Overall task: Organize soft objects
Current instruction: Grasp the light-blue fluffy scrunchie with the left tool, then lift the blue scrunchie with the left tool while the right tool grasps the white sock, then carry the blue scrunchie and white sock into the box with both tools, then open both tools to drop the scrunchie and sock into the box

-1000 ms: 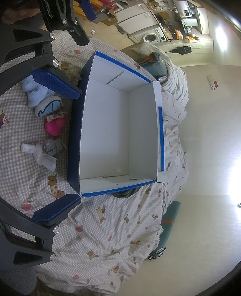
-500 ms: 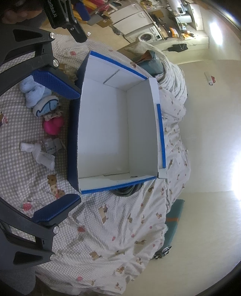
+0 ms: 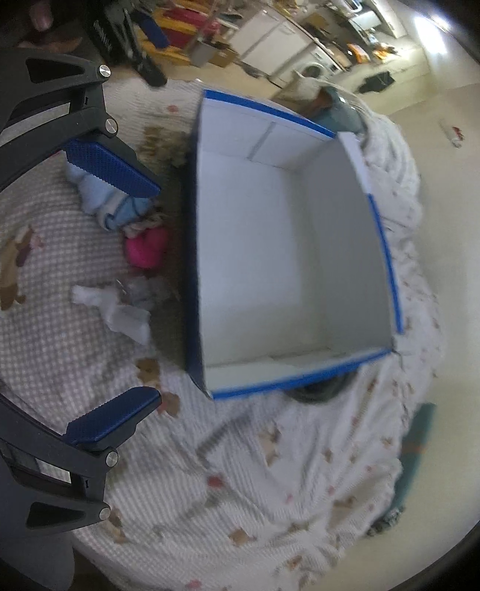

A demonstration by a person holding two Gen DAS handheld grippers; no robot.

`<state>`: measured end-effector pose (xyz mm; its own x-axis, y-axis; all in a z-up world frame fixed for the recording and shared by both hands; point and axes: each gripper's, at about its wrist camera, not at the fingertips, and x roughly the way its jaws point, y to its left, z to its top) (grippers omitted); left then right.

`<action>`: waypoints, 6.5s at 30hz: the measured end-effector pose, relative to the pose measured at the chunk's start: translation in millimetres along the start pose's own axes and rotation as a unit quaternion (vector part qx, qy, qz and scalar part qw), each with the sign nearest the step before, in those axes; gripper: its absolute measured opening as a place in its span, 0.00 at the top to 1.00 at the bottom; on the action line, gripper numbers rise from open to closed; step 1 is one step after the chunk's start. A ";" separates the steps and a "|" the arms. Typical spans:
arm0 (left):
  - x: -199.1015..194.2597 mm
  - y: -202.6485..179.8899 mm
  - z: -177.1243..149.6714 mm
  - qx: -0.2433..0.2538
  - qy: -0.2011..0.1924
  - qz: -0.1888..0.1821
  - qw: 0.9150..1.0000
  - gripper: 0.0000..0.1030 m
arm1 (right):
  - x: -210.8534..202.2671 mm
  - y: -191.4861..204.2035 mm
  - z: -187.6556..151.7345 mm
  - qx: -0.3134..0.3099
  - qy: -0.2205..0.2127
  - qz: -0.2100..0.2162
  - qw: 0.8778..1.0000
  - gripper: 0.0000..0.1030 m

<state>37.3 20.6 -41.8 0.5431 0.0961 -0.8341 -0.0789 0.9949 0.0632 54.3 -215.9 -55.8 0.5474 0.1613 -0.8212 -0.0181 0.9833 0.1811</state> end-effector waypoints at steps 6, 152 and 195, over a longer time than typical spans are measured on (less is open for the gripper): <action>29.1 3.0 -7.6 -0.007 0.074 -0.011 0.997 0.00 | 8.2 -3.5 -5.3 0.009 0.002 -0.003 1.000 0.00; 102.8 -87.9 126.9 0.038 0.019 -0.001 0.999 0.77 | 115.6 7.1 91.1 0.001 0.080 0.083 0.993 0.68; 31.9 -74.3 122.3 0.037 -0.029 0.013 0.999 0.43 | 62.6 -10.4 100.6 0.037 -0.026 0.106 0.993 0.12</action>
<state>162.7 -46.4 -6.1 0.5896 0.1206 -0.7987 -0.0324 0.9915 0.1258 172.9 -224.5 -54.6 0.5810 0.3572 -0.7314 -0.0762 0.9185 0.3880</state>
